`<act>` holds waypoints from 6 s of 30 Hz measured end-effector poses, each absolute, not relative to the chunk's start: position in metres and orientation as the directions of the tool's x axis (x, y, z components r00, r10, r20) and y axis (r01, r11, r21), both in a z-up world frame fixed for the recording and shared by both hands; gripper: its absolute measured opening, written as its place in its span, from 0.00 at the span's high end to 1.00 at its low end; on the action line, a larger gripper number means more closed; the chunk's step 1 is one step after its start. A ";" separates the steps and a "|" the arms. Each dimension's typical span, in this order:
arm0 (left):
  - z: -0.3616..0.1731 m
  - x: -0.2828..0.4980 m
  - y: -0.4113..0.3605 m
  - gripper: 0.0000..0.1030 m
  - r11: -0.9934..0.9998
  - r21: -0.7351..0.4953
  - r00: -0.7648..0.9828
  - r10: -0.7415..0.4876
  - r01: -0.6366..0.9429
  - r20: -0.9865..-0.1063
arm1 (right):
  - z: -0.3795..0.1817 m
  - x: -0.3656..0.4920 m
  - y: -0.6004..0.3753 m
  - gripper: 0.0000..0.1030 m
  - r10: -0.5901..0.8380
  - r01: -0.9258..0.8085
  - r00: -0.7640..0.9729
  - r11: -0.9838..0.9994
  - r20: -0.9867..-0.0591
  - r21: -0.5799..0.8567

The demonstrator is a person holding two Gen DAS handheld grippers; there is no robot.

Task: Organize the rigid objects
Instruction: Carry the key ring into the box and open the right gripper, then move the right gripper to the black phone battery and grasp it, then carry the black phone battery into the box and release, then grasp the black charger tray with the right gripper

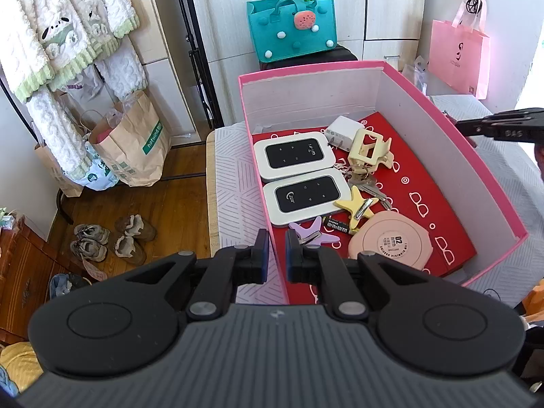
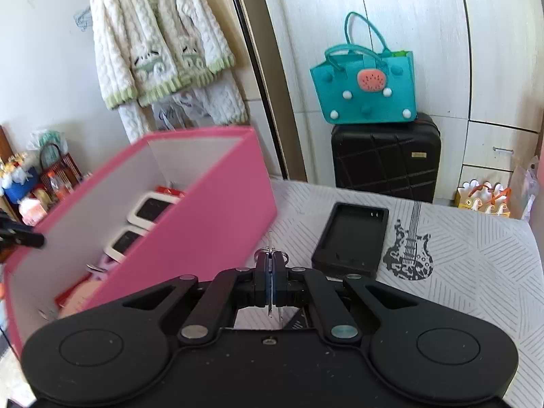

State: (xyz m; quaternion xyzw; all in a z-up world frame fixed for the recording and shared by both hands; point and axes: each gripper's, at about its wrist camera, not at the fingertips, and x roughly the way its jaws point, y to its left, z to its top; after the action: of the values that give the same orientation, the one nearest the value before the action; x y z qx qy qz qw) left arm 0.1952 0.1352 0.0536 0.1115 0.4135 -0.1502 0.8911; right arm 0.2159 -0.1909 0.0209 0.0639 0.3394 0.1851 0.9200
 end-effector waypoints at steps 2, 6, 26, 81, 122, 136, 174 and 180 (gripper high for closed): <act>0.055 0.196 0.135 0.93 0.930 0.073 0.613 -0.176 0.360 -0.771 | 0.030 0.211 -0.193 0.97 0.396 -0.302 0.709 0.918 -0.583 0.257; 0.054 0.196 0.135 0.93 0.928 0.080 0.614 -0.174 0.364 -0.770 | 0.051 0.204 -0.189 0.97 0.423 -0.337 0.711 0.906 -0.562 0.255; 0.054 0.200 0.138 0.93 0.928 0.066 0.609 -0.185 0.366 -0.772 | 0.120 0.190 -0.103 0.97 0.677 -0.605 0.569 0.729 -0.467 0.320; 0.050 0.199 0.136 0.93 0.935 0.070 0.617 -0.171 0.347 -0.768 | -0.033 0.192 -0.192 0.40 0.205 -0.089 0.699 0.976 -0.685 0.200; 0.049 0.201 0.141 0.93 0.931 0.021 0.617 -0.225 0.365 -0.754 | 0.060 0.147 -0.139 0.47 0.285 -0.340 0.839 0.940 -0.463 -0.038; 0.050 0.199 0.146 0.93 0.934 -0.012 0.621 -0.247 0.357 -0.744 | 0.050 0.178 -0.067 0.47 0.390 -0.500 0.721 0.865 -0.572 -0.040; 0.052 0.200 0.143 0.93 0.942 -0.001 0.626 -0.223 0.335 -0.747 | 0.000 0.262 -0.197 0.30 0.182 -0.126 0.736 0.983 -0.652 0.132; 0.051 0.200 0.138 0.93 0.948 0.013 0.630 -0.201 0.318 -0.750 | -0.018 0.298 -0.194 0.27 0.122 -0.100 0.689 0.992 -0.714 0.073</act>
State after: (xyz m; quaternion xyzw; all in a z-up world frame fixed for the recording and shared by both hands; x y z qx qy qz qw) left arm 0.1998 0.1381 0.0508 0.0722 0.4052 -0.1443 0.8999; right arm 0.2983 -0.1943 -0.0178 0.0140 0.3897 0.0606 0.9188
